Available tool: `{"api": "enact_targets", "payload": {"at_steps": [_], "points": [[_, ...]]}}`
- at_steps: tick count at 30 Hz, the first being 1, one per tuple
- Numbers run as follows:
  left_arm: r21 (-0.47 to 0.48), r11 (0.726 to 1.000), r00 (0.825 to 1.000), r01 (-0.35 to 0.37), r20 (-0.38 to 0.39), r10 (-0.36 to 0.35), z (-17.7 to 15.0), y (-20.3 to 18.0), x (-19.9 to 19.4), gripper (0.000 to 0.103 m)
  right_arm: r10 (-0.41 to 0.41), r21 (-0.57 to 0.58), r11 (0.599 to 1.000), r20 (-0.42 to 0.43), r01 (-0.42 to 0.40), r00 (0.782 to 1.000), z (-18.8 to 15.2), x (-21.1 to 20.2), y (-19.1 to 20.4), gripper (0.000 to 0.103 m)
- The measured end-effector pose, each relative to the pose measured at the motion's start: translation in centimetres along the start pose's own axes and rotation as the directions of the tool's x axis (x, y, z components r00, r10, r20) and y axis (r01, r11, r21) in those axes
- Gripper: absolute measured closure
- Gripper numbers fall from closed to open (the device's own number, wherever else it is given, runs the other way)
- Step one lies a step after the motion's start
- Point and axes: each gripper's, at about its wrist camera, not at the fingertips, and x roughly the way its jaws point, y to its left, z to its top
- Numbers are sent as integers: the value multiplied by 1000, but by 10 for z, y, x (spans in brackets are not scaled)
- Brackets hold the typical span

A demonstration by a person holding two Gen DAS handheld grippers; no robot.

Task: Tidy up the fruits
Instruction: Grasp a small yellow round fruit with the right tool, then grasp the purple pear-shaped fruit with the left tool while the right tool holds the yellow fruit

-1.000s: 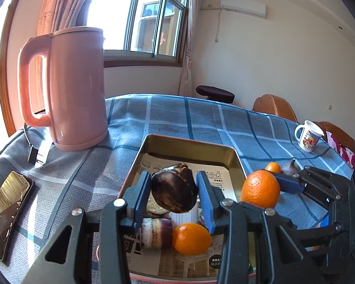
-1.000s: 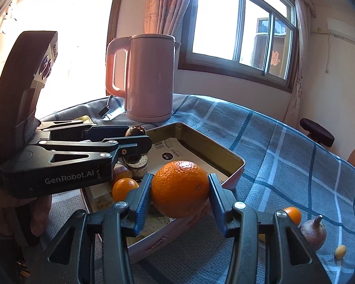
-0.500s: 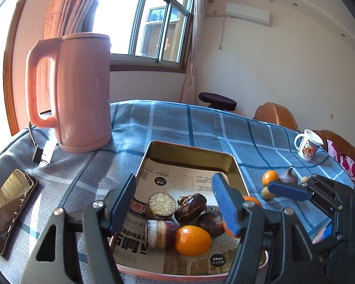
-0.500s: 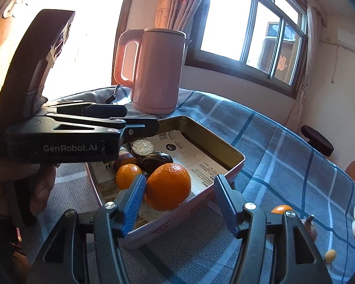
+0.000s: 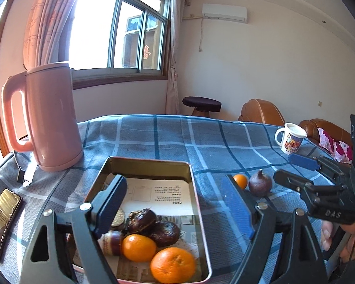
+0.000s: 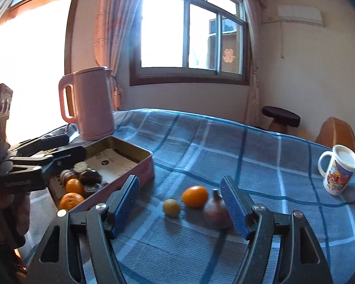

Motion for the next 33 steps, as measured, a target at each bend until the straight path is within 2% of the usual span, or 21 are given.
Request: {"api": "enact_targets", "payload": {"at_steps": [4, 9, 12, 14, 16, 18, 20, 21, 22, 23, 26, 29, 33], "points": [[67, 997, 999, 43, 2, -43, 6, -34, 9, 17, -162, 83, 983, -35, 164, 986, -5, -2, -54, 31], [132, 984, 992, 117, -57, -110, 10, -78, 38, 17, -243, 169, 949, -140, 265, 960, -19, 10, -108, 31], [150, 978, 985, 147, -115, -131, 8, -99, 61, 17, -241, 190, 941, -209, 281, 948, -31, 22, -125, 36], [147, 974, 976, 172, -161, -148, 7, -109, 74, 17, -229, 198, 939, -255, 282, 939, -37, 33, -131, 45], [143, 970, 965, 197, -201, -167, 8, -115, 85, 17, -192, 215, 943, -276, 255, 942, -38, 38, -135, 52], [147, 968, 960, 201, -224, -165, 8, -122, 92, 17, -211, 164, 949, -304, 269, 929, -36, 46, -132, 52], [152, 965, 954, 215, -246, -174, 8, -127, 96, 17, -184, 143, 958, -359, 249, 915, -39, 60, -132, 55], [155, 965, 953, 214, -249, -171, 7, -129, 99, 17, -158, 148, 962, -383, 229, 910, -41, 65, -133, 60], [161, 964, 953, 211, -254, -166, 6, -131, 102, 17, -146, 154, 963, -399, 223, 905, -42, 68, -135, 72], [164, 964, 952, 210, -260, -163, 5, -133, 104, 17, -136, 164, 962, -407, 218, 903, -43, 70, -137, 74], [165, 962, 944, 220, -283, -167, 0, -137, 112, 18, -110, 185, 963, -397, 197, 911, -44, 67, -140, 75], [173, 958, 941, 229, -292, -172, -3, -142, 115, 22, -133, 179, 962, -353, 206, 926, -41, 56, -138, 75], [192, 952, 936, 238, -309, -171, -5, -150, 124, 34, -154, 201, 956, -273, 213, 950, -37, 36, -133, 75]]}}
